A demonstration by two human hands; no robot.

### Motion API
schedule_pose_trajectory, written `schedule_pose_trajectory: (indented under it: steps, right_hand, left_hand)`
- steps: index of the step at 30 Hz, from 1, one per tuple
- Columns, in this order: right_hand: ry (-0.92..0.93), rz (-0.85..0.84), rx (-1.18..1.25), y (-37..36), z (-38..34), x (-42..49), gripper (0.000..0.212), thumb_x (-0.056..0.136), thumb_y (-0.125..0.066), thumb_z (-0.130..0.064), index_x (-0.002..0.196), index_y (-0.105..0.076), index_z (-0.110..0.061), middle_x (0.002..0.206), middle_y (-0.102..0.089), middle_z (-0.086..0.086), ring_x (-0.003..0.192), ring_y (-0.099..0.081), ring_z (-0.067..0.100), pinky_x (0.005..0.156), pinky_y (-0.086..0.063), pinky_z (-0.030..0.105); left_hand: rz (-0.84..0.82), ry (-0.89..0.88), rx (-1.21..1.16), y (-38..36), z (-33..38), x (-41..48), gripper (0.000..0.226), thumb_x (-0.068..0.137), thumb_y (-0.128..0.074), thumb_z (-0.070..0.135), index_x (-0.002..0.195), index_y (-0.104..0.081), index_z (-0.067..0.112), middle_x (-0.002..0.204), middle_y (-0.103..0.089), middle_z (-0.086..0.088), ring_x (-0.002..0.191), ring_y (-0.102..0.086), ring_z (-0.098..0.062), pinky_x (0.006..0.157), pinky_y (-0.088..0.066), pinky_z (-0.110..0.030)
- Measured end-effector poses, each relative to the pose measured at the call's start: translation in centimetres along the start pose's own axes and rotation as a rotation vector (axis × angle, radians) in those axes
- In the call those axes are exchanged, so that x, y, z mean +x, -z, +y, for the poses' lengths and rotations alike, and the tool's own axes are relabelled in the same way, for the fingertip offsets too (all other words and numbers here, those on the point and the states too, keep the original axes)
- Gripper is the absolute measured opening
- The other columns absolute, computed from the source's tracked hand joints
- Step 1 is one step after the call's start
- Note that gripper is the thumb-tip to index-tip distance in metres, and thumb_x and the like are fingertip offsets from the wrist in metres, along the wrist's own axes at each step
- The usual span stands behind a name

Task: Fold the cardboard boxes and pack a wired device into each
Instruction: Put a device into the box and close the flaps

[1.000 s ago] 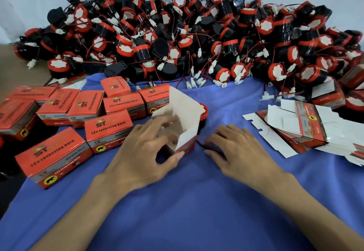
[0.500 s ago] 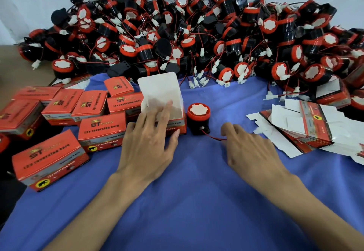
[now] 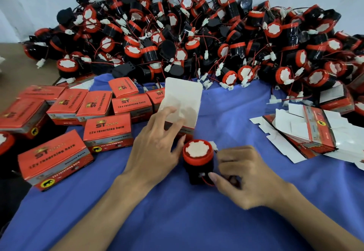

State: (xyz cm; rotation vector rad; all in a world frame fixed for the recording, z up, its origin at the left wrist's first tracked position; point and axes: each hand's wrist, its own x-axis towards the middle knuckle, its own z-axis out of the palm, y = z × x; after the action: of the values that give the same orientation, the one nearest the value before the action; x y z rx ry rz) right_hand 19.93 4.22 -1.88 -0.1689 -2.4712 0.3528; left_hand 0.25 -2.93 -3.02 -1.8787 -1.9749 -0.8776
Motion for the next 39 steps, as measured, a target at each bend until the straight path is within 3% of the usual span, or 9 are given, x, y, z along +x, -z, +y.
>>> schedule_pose_trajectory:
  steps: [6,9,14,18,22,25,28,32,39]
  right_hand:
    - [0.010,-0.095,0.124,-0.8,-1.1,-0.2,0.041,0.083,-0.059,-0.017,0.051,-0.035,-0.012,0.054,-0.027,-0.002,0.047,-0.022,0.021,0.046,-0.018,0.026]
    - [-0.044,-0.073,0.084,-0.9,-0.8,-0.2,0.037,0.082,-0.057,-0.014,0.051,-0.039,-0.009,0.051,-0.032,0.001,0.047,-0.026,0.022,0.042,-0.024,0.031]
    - [-0.133,0.094,0.072,-1.8,-0.1,-0.4,0.026,0.083,-0.051,-0.010,0.058,-0.047,-0.003,0.071,-0.050,0.004,0.054,-0.044,0.023,0.046,-0.039,0.036]
    - [-0.278,0.219,-0.044,-2.3,0.0,-0.6,0.010,0.083,-0.058,-0.005,0.090,-0.054,-0.010,0.112,-0.046,-0.002,0.076,-0.061,0.022,0.052,-0.051,0.039]
    - [-0.384,0.235,0.022,-2.6,0.4,-0.6,0.015,0.086,-0.066,-0.004,0.098,-0.061,-0.011,0.098,-0.062,-0.005,0.086,-0.068,0.006,0.069,-0.056,0.031]
    - [-0.309,0.223,0.032,-2.3,0.5,-0.6,0.019,0.081,-0.063,0.000,0.094,-0.068,-0.013,0.087,-0.069,-0.003,0.079,-0.064,0.003,0.073,-0.048,0.007]
    - [-0.293,0.122,0.075,-2.0,0.5,-0.5,0.031,0.083,-0.056,0.001,0.105,-0.072,-0.014,0.089,-0.072,-0.005,0.077,-0.064,0.002,0.071,-0.049,0.011]
    - [-0.377,0.081,0.334,-1.4,0.1,-0.5,0.032,0.101,-0.036,-0.032,0.126,-0.055,-0.038,0.104,-0.070,-0.008,0.090,-0.068,0.006,0.080,-0.053,0.022]
    - [-0.268,-0.206,0.102,-1.0,-0.5,-0.6,0.066,0.075,-0.057,-0.071,0.128,-0.044,-0.036,0.121,-0.049,-0.030,0.109,-0.049,-0.003,0.093,-0.038,0.014]
  left_hand:
    - [0.164,-0.095,-0.040,0.5,0.2,-0.1,0.027,0.090,-0.051,0.011,0.108,-0.070,0.004,0.111,-0.066,-0.013,0.098,-0.064,-0.032,0.084,-0.052,-0.045]
    - [0.234,-0.129,-0.170,1.6,0.0,-0.7,0.036,0.093,-0.039,0.019,0.090,-0.070,0.001,0.084,-0.064,-0.009,0.074,-0.059,-0.026,0.066,-0.046,-0.039]
    - [0.032,-0.164,-0.203,1.9,0.6,-1.6,0.042,0.082,-0.045,0.042,0.067,-0.068,0.010,0.058,-0.062,0.004,0.048,-0.057,-0.017,0.042,-0.044,-0.029]
    - [-0.032,-0.130,-0.303,1.6,1.0,-1.7,0.039,0.082,-0.048,0.042,0.074,-0.070,0.010,0.063,-0.065,0.008,0.053,-0.059,-0.013,0.047,-0.049,-0.028]
    - [-0.092,-0.154,-0.355,1.4,1.6,-1.7,0.039,0.081,-0.051,0.041,0.094,-0.072,0.010,0.070,-0.045,0.022,0.063,-0.053,-0.008,0.056,-0.039,-0.011]
    - [-0.090,-0.168,-0.347,1.1,2.2,-1.6,0.042,0.082,-0.052,0.044,0.102,-0.069,0.011,0.062,-0.046,0.017,0.058,-0.047,-0.004,0.050,-0.041,-0.017]
    - [0.057,-0.230,-0.245,0.5,2.6,-1.5,0.037,0.079,-0.056,0.044,0.100,-0.062,0.015,0.063,-0.058,0.006,0.058,-0.049,-0.007,0.053,-0.042,-0.021]
    - [0.085,-0.208,-0.144,0.1,2.6,-1.0,0.046,0.079,-0.055,0.042,0.098,-0.068,0.002,0.089,-0.063,-0.007,0.084,-0.050,-0.018,0.070,-0.042,-0.029]
    - [0.016,-0.152,-0.088,0.6,2.7,-1.1,0.044,0.083,-0.048,0.045,0.055,-0.053,0.011,0.048,-0.048,0.003,0.044,-0.041,-0.014,0.043,-0.025,-0.025]
